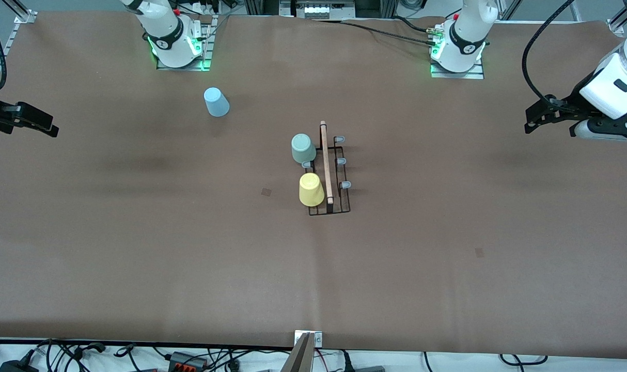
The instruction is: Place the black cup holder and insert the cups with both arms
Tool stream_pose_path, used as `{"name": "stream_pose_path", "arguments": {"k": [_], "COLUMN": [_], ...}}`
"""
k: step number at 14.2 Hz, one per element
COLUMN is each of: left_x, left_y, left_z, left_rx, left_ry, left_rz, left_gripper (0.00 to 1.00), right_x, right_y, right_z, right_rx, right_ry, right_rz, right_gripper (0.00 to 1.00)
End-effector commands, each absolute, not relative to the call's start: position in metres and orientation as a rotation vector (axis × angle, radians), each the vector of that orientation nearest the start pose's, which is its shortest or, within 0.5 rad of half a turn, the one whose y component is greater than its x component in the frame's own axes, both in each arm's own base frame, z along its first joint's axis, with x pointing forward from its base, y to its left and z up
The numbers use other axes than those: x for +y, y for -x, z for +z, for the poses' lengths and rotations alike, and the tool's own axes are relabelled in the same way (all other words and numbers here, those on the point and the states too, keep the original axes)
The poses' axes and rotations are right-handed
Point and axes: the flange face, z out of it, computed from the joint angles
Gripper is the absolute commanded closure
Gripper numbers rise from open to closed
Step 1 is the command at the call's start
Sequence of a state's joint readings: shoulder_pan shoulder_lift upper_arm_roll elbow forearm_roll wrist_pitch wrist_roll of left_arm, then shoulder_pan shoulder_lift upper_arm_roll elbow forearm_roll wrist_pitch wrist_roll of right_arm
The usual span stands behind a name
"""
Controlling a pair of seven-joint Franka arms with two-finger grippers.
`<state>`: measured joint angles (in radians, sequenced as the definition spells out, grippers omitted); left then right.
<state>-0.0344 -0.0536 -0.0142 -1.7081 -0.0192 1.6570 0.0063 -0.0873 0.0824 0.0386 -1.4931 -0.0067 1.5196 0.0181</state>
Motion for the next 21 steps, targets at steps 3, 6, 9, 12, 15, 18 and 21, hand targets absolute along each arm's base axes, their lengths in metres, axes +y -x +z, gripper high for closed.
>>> {"name": "stream_pose_path", "arguments": {"k": [3,6,9,12,15,18,21], "left_x": [-0.028,-0.028,-0.028,-0.028,-0.028,-0.028,-0.028], "left_y": [-0.546,-0.546,-0.546,-0.546,-0.546,-0.546,-0.546], "left_z": [0.6,0.6,0.6,0.6,0.6,0.6,0.6], "left_rx": [0.094,0.094,0.094,0.094,0.094,0.094,0.094], "left_ry": [3.138,3.138,3.138,3.138,3.138,3.138,3.138], "left_rz": [0.002,0.002,0.002,0.002,0.002,0.002,0.002], "left_gripper": [0.0,0.0,0.0,0.0,0.0,0.0,0.0], "right_x": [-0.035,-0.044,-0.054,-0.052,-0.052,-0.052,-0.053], "right_y": [-0.569,-0.567,-0.566,-0.566,-0.567,-0.567,-0.567], "right_z": [0.612,0.612,0.611,0.612,0.613,0.612,0.616], "right_rx": [0.078,0.1,0.126,0.127,0.122,0.123,0.123], "right_ry": [3.147,3.147,3.145,3.143,3.142,3.131,3.132], "right_rz": [0.116,0.131,0.139,0.141,0.138,0.139,0.13], "right_gripper": [0.0,0.0,0.0,0.0,0.0,0.0,0.0]}}
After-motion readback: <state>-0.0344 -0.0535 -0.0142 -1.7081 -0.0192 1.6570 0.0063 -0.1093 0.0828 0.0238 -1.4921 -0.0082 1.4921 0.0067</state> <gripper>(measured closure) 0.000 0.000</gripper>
